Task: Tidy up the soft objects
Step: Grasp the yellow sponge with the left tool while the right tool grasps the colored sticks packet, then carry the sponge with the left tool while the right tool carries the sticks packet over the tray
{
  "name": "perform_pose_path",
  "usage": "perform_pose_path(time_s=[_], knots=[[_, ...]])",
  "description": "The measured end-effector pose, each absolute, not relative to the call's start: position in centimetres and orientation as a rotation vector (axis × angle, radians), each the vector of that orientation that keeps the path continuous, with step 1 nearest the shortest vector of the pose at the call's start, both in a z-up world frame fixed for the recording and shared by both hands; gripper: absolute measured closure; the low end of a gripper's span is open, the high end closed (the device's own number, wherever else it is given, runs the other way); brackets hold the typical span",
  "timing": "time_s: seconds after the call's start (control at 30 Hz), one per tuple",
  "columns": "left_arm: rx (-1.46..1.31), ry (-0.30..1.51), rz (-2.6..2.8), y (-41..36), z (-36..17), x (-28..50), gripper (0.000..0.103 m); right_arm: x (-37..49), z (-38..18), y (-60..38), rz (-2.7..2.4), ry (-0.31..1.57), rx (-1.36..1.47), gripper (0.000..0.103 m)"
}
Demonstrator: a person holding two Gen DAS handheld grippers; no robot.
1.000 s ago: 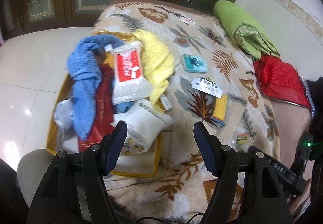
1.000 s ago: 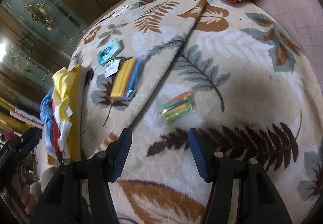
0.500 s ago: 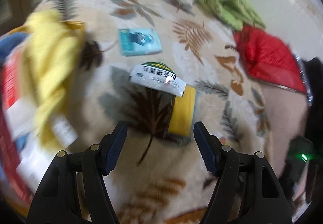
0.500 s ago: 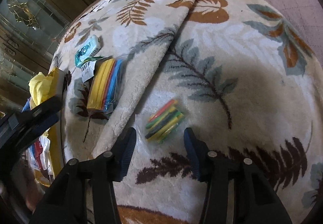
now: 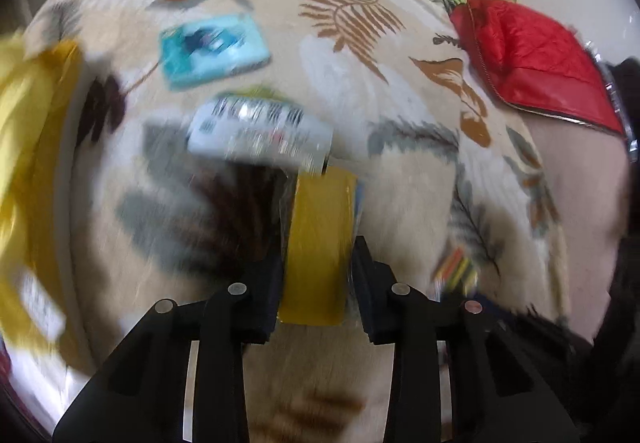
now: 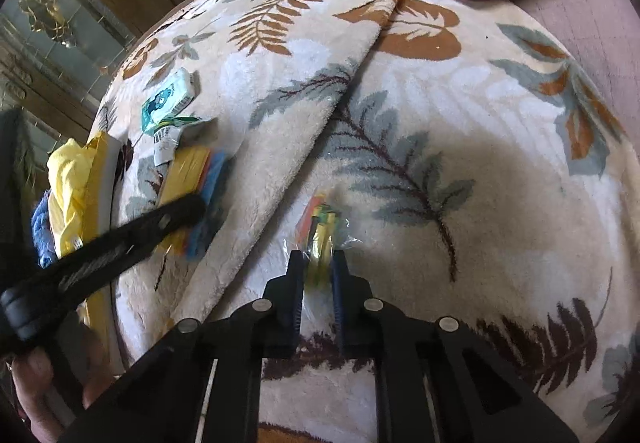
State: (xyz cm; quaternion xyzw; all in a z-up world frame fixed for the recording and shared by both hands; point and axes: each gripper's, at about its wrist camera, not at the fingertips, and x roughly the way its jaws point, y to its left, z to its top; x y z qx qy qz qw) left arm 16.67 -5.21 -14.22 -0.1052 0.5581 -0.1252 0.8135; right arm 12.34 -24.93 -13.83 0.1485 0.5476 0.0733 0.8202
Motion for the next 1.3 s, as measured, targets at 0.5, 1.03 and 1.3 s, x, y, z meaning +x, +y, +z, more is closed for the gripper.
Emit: perform_pose_path(time_s=[0.5, 1.03, 1.3], knots=[[-0.473, 0.977, -0.247, 4.8, -3.6, 4.6, 0.072, 7.0, -5.7, -18.1, 0.468, 0.985, 0.288, 0.093], [-0.521, 0.912, 0.042, 14.9, -6.4, 1.2, 0.072, 5.9, -6.0, -2.5, 0.687, 1.029, 0.027, 0.093], [-0.516, 0.940, 0.069, 15.5, -8.3, 2.5, 0.072, 7.1, -7.9, -0.5, 0.686, 1.066, -0.001, 0.093]])
